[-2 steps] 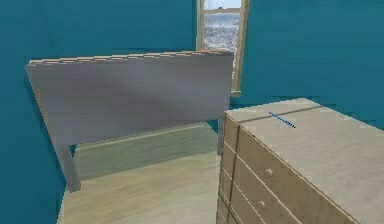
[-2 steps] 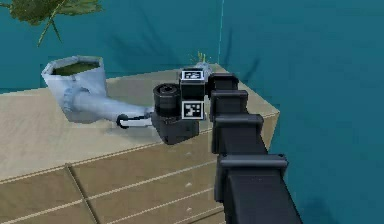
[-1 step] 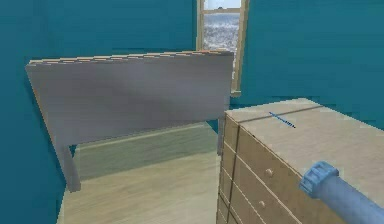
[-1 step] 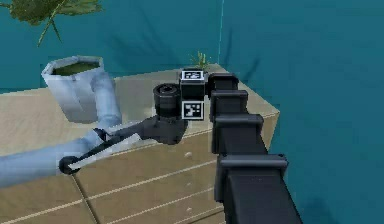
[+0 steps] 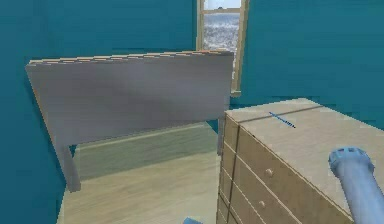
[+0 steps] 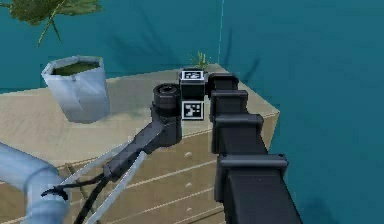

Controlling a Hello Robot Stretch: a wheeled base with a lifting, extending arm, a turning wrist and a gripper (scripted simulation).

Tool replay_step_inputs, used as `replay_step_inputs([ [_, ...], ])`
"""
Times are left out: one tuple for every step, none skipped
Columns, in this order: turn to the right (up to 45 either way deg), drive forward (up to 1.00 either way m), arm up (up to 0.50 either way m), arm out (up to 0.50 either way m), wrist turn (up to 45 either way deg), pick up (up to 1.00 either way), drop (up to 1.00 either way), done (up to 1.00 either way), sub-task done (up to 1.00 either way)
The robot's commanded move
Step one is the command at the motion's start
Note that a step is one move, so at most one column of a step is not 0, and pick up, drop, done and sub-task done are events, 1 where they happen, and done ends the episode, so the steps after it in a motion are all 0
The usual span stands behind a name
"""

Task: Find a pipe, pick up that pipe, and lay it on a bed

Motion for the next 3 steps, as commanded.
replay_step_inputs([
  [0.0, 0.0, 0.0, 0.0, -9.0, 0.0, 0.0, 0.0, 0.0],
  [0.0, 0.0, 0.0, -0.16, 0.0, 0.0, 0.0, 0.0, 0.0],
  [-45.0, 0.0, 0.0, 0.0, 0.0, 0.0, 0.0, 0.0, 0.0],
])
